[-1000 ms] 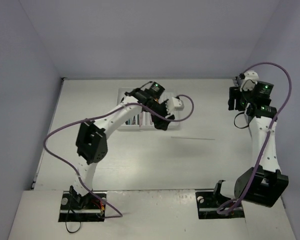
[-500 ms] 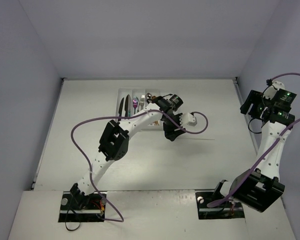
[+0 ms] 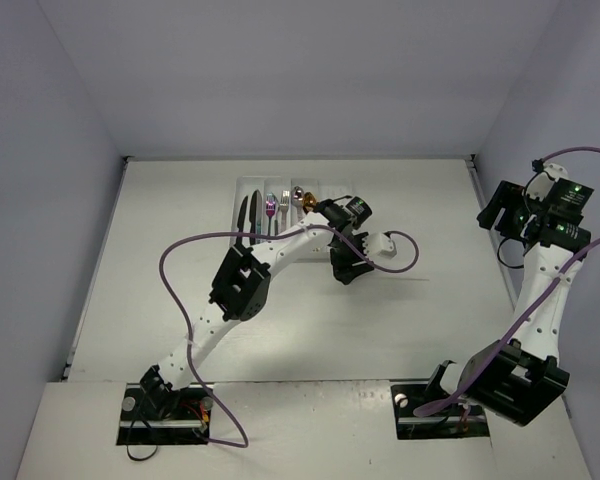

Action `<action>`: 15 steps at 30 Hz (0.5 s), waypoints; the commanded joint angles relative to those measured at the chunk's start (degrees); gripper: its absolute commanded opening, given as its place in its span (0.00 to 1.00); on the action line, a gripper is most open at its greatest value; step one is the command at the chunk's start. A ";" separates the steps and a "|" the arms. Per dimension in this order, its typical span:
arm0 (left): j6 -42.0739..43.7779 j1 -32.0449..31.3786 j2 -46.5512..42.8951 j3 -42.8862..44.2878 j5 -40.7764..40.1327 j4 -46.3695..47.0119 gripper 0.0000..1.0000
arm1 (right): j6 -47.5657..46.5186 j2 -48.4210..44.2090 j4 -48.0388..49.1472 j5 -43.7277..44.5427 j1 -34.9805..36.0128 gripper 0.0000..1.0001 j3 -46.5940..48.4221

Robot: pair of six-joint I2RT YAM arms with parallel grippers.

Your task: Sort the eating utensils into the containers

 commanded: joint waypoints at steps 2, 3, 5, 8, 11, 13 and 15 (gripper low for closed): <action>1.04 -2.61 0.60 2.95 -2.01 -0.53 0.50 | 0.16 -2.41 1.24 -0.83 -0.04 0.64 1.99; 1.04 -2.82 0.74 2.78 -2.36 -0.51 0.49 | 0.10 -2.41 1.24 -0.78 -0.01 0.64 1.98; 0.93 -3.31 0.96 2.28 -3.32 -0.34 0.46 | 0.01 -2.41 1.24 -0.66 0.02 0.63 2.04; -0.04 -3.84 0.92 1.06 -5.30 0.66 0.42 | -0.07 -2.42 1.24 -0.65 -0.04 0.63 2.04; -0.68 -4.39 0.29 -1.51 -8.15 2.12 0.35 | -0.35 -2.52 1.16 -0.47 -0.03 0.63 1.88; -1.16 -4.84 -0.77 -4.01 -9.55 3.46 0.29 | -0.65 -2.67 1.20 -0.43 0.01 0.62 1.92; -1.74 -5.29 -2.42 -7.14 -10.54 5.24 0.21 | -0.86 -2.69 1.24 -0.38 -0.04 0.62 1.96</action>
